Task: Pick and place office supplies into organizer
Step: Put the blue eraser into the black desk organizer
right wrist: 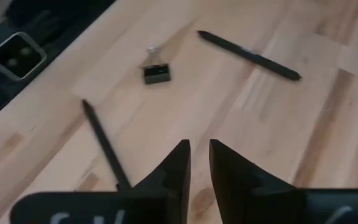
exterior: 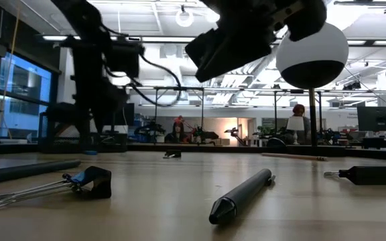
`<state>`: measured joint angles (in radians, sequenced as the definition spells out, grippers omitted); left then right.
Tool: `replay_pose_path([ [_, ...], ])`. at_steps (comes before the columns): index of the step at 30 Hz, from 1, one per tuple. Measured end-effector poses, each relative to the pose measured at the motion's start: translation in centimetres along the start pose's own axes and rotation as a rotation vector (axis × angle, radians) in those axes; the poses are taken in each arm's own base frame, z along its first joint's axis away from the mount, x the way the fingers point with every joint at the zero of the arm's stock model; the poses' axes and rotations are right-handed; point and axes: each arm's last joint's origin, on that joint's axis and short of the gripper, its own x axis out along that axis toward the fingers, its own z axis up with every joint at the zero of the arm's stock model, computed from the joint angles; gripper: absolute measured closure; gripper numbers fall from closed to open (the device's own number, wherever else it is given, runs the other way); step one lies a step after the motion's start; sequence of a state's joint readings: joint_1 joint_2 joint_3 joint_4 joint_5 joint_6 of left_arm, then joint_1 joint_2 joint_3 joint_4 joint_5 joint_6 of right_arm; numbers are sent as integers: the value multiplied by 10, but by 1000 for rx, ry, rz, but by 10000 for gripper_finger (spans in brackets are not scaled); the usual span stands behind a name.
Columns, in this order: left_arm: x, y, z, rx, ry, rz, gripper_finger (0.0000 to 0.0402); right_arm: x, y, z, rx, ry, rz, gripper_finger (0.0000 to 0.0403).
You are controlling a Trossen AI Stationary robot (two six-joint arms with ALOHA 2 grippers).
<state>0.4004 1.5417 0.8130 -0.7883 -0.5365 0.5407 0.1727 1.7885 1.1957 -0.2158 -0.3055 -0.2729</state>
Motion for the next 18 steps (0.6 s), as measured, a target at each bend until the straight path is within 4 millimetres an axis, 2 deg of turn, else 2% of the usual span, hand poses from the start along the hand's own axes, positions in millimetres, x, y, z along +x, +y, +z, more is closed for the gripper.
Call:
replay_pose_path([
  [4, 6, 4, 13, 133, 24, -15, 188, 1, 4, -1, -54, 16, 17, 351],
  [8, 14, 6, 17, 253, 84, -65, 188, 1, 6, -3, -98, 33, 38, 351],
  [15, 33, 12, 18, 261, 150, -127, 188, 1, 7, -5, -152, 43, 81, 349],
  [18, 37, 7, 18, 284, 175, -165, 188, 1, 7, -6, -164, 49, 84, 351],
])
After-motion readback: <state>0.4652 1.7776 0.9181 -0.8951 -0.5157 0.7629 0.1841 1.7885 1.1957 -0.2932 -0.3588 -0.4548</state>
